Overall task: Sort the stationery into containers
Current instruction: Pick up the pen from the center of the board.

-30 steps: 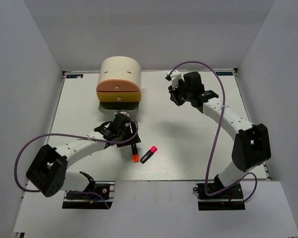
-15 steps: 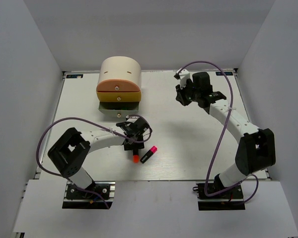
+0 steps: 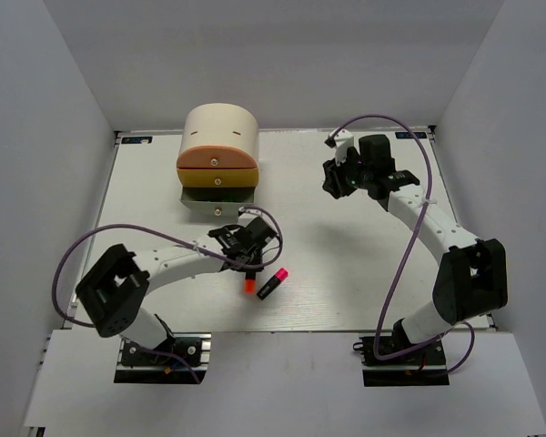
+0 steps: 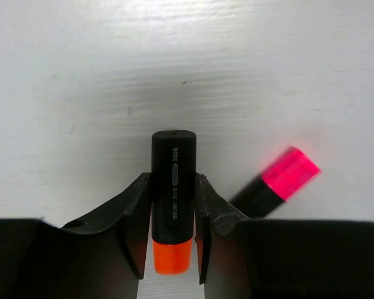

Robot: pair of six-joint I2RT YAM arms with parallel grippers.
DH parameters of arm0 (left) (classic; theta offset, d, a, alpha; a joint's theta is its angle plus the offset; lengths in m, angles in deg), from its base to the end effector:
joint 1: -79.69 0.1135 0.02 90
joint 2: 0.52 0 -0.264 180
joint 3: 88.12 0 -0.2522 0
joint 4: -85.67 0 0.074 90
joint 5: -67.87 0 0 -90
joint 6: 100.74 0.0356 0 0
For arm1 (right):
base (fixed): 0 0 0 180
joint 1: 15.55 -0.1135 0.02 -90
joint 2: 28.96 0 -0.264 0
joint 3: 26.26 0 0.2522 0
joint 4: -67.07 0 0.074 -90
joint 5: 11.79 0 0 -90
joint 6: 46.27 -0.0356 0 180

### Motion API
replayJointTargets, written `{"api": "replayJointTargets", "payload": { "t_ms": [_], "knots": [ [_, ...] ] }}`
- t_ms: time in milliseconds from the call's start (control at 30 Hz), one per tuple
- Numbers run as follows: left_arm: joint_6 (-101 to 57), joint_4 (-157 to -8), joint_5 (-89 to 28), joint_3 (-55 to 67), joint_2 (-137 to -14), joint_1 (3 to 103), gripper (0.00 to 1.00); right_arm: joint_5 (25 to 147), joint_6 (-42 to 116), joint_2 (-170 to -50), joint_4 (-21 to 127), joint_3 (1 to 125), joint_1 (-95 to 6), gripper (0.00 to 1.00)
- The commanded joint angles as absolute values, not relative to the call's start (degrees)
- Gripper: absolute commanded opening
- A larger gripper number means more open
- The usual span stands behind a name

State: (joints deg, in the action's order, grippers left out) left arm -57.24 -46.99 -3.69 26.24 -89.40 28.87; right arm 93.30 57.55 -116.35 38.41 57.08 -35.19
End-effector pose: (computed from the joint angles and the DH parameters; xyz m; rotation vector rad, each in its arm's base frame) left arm 0.1871 -0.2118 0.1763 0.0266 2.6797 -0.0569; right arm 0.3272 0.1266 0.3009 -0.7619 1.9984 0.3413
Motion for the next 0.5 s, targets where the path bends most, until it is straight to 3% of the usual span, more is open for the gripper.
{"api": "replayJointTargets", "payload": {
  "t_ms": [0, 33, 200, 267, 467],
  "knots": [
    [-45.3, -51.5, -0.3, 25.6, -82.0, 27.9, 0.24, 95.2, 59.0, -114.3, 39.2, 56.8, -34.7, 0.49],
    [-39.7, -51.5, 0.3, 24.1, -81.0, 27.9, 0.24, 95.9, 59.2, -114.3, 38.9, 56.7, -34.8, 0.57],
    [-23.3, -51.6, 3.4, 16.7, -79.1, 29.3, 0.19, 96.8, 59.3, -114.2, 38.8, 56.9, -33.9, 0.56],
    [-16.1, -52.1, 6.6, 15.2, -79.1, 29.3, 0.13, 96.8, 59.3, -114.3, 38.9, 57.1, -33.7, 0.52],
    [-1.5, -58.8, 3.8, 14.5, -79.1, 32.0, 0.09, 97.2, 59.3, -113.5, 38.8, 56.8, -32.9, 0.51]
  ]
}}
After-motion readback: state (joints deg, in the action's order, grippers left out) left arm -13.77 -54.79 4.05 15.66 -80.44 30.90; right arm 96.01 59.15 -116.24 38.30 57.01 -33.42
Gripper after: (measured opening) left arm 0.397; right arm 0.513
